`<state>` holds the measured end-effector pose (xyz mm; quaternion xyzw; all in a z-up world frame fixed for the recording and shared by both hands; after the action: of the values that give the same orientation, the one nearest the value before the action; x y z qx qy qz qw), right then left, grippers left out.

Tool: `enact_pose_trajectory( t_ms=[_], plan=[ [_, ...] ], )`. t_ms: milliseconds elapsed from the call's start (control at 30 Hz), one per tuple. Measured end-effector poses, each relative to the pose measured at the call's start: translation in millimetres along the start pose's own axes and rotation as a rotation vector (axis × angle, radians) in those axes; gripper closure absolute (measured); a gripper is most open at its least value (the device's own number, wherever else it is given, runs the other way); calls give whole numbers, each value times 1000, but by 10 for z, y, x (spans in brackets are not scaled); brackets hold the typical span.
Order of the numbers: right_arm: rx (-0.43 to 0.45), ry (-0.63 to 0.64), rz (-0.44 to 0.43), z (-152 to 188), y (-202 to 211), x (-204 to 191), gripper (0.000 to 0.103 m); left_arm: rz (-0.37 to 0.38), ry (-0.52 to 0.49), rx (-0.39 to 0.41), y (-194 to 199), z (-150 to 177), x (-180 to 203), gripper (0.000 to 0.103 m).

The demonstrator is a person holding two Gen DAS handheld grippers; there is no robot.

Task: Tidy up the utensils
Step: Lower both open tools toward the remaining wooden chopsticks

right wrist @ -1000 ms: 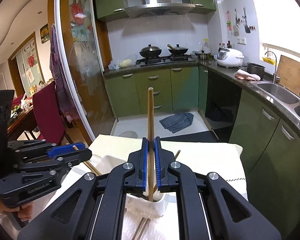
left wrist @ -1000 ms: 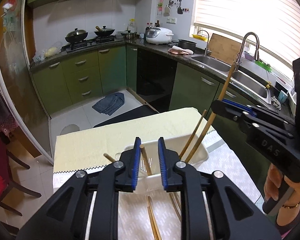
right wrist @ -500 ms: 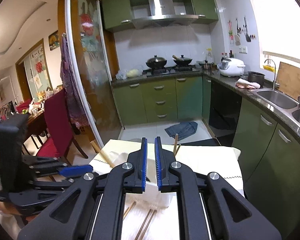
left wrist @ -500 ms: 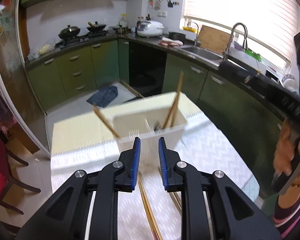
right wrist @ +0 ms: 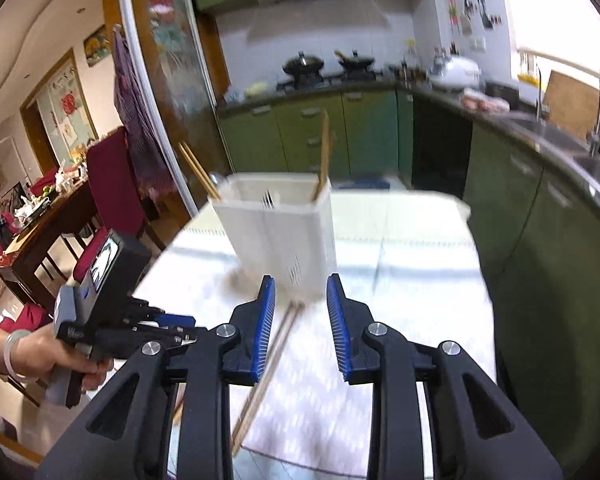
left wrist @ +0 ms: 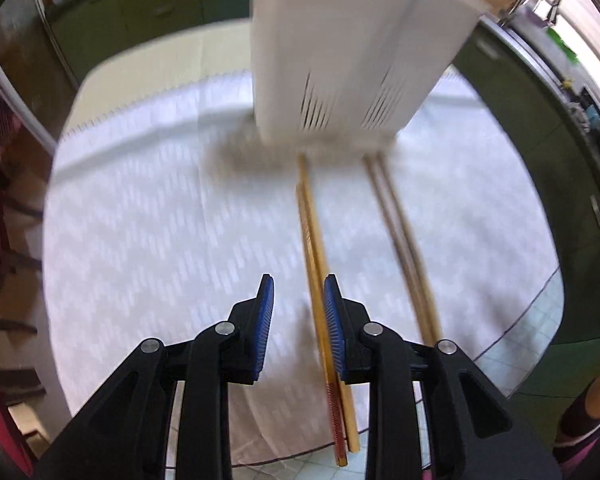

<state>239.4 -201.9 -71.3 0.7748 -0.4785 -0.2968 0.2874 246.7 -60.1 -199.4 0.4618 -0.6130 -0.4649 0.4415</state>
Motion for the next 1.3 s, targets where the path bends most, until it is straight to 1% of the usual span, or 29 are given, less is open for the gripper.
enact_pose_trajectory(
  t_ms=[67, 167, 267, 533, 633, 733, 800, 833, 933, 1000, 1067, 1133, 1267, 1300],
  plan=[
    [-51, -12, -3, 134, -152, 50, 76, 8, 25, -31, -99, 4, -38, 78],
    [-109, -37, -15, 343, -355, 109, 76, 9, 33, -43, -141, 6, -46, 78],
    [-136, -50, -20, 382, -466, 128, 76, 8, 32, -51, -171, 2, -38, 78],
    [-178, -64, -4, 382, -679, 205, 75, 0, 24, -73, -244, -26, -4, 78],
    [-190, -63, -2, 377, -746, 210, 75, -9, 19, -86, -293, -90, 17, 78],
    [-200, -61, 11, 374, -799, 206, 74, -19, 15, -96, -382, -162, 115, 78],
    [-218, -56, 18, 388, -860, 187, 71, -28, 13, -100, -406, -182, 147, 78],
    [-227, -53, 21, 392, -893, 168, 71, -30, 14, -101, -423, -190, 158, 78],
    [-273, -34, 30, 402, -1084, 89, 71, -51, 5, -107, -445, -213, 188, 78],
    [-308, -22, 31, 410, -1243, 28, 71, -75, -16, -108, -464, -226, 219, 83],
    [-335, -23, 26, 421, -1367, -8, 71, -87, -30, -108, -477, -238, 234, 85],
    [-369, -23, 4, 442, -1507, -74, 71, -92, -33, -109, -476, -240, 203, 85],
    [-426, -16, 12, 480, -1720, -152, 72, -110, -49, -99, -473, -235, 142, 85],
    [-435, -14, 12, 488, -1747, -164, 73, -111, -50, -98, -475, -233, 137, 85]
  ],
)
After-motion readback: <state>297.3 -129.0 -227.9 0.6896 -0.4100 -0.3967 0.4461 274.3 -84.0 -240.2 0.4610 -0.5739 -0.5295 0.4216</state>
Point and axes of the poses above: each gripper's, at about its wrist camera, not at the fingertips, and y roughly against the way its jaws point, x to its right, z to its underside, the point moved 8 cm from there along -y, roughly the way its jaws point, and after that the axes turned 8 degrees about -x, right-handed, at the moved point
